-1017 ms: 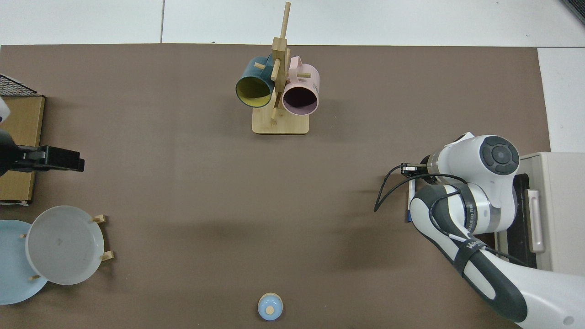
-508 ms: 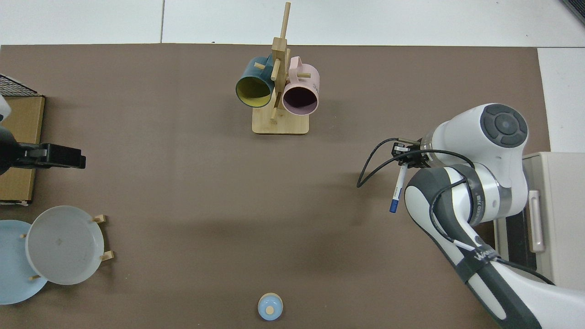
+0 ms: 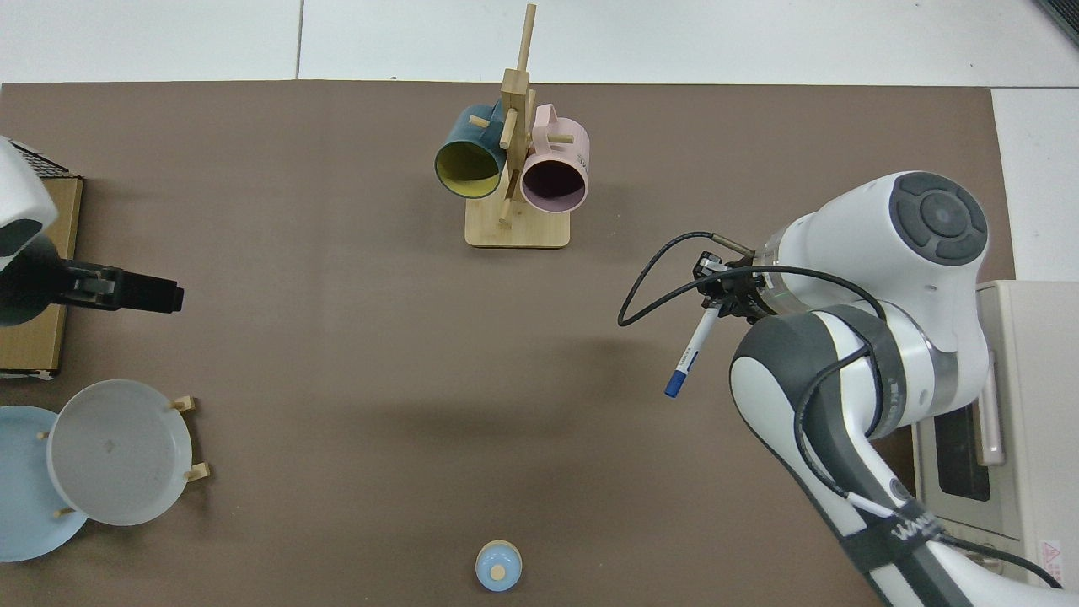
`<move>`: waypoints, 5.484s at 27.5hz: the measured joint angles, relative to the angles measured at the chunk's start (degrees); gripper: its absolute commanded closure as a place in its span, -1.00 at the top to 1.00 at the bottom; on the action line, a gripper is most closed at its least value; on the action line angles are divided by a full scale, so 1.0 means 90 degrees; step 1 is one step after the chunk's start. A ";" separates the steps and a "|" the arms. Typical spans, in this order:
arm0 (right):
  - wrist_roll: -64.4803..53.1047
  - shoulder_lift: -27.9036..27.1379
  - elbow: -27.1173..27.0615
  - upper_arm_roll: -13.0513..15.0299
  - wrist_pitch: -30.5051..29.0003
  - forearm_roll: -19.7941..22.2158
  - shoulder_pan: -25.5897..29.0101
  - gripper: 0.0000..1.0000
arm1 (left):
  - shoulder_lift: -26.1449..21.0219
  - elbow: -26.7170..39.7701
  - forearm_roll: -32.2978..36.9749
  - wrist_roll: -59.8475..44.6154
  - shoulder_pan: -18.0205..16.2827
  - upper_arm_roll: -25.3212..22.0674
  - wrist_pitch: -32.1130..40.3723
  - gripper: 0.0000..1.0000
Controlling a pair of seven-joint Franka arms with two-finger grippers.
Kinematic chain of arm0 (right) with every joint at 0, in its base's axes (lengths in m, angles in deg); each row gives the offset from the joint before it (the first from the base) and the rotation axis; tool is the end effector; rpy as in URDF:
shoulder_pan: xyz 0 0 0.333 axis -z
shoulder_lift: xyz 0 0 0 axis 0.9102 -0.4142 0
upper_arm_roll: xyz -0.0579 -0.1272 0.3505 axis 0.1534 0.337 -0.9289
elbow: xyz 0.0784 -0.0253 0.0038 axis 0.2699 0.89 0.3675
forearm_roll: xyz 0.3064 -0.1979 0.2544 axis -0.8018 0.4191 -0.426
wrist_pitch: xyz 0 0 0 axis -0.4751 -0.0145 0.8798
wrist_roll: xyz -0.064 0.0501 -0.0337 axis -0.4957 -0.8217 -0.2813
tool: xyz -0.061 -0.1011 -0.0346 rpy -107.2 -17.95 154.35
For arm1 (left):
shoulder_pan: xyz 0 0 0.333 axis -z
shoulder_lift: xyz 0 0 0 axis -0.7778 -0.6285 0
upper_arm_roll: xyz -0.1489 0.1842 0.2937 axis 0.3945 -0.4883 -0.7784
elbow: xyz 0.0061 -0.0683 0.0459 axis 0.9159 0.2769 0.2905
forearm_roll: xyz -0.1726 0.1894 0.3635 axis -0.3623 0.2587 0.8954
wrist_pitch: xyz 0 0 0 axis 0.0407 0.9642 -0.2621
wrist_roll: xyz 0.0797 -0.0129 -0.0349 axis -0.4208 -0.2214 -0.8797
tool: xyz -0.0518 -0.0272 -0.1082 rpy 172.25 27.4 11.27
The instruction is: Put markers into pen holder
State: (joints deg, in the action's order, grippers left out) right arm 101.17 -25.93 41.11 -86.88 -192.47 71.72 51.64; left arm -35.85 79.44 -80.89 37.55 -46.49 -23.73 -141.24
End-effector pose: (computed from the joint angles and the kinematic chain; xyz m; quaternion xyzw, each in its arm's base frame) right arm 0.6054 0.2053 0.5051 -0.9253 0.3734 0.0299 0.0599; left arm 0.5893 -0.0966 0.6696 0.9716 -0.2321 0.0355 0.0307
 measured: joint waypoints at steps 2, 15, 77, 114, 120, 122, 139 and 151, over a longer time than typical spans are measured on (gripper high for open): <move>0.0474 0.0061 -0.0082 -0.0001 0.0134 -0.0055 -0.0100 -1.00 | 0.0000 0.0000 -0.0001 0.0244 0.0145 0.0006 0.0001 1.00; 0.3454 0.0160 -0.0369 -0.0030 0.0467 -0.0510 -0.0702 -1.00 | 0.0005 0.0090 -0.0273 0.2479 0.0907 0.0051 -0.0031 1.00; 0.5477 0.0053 -0.0663 -0.0071 -0.0507 -0.0999 -0.1483 1.00 | -0.0040 0.0656 -0.0976 0.3483 0.1855 0.0252 -0.0866 -1.00; -0.4851 0.0861 -0.0699 0.0123 0.1709 0.0680 0.0985 1.00 | -0.0039 0.0821 0.0180 0.3547 0.1248 0.0040 -0.0844 -1.00; -0.5865 0.0934 -0.0699 0.0152 0.1766 0.0841 0.1174 1.00 | -0.0039 0.0839 0.0667 0.3995 0.0851 0.0034 -0.0815 -1.00; -0.6022 0.0933 -0.0699 0.0185 0.1766 0.0851 0.1271 1.00 | -0.0039 0.0846 0.0918 0.4186 0.0683 0.0026 -0.0815 -1.00; -0.5828 0.0934 -0.0742 0.0255 0.1868 0.0849 0.1517 1.00 | -0.0038 0.0848 0.3136 0.5887 -0.0195 0.0010 -0.1027 -1.00; -0.5826 0.0628 -0.1207 0.0256 0.1932 0.0849 0.1591 1.00 | -0.0315 0.0448 0.3823 0.8120 -0.1192 -0.0001 -0.1980 -1.00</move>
State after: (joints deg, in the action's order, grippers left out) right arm 48.73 -20.29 30.24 -84.58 -175.08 79.36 65.95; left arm -38.69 83.47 -46.48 110.63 -57.22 -23.74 -159.07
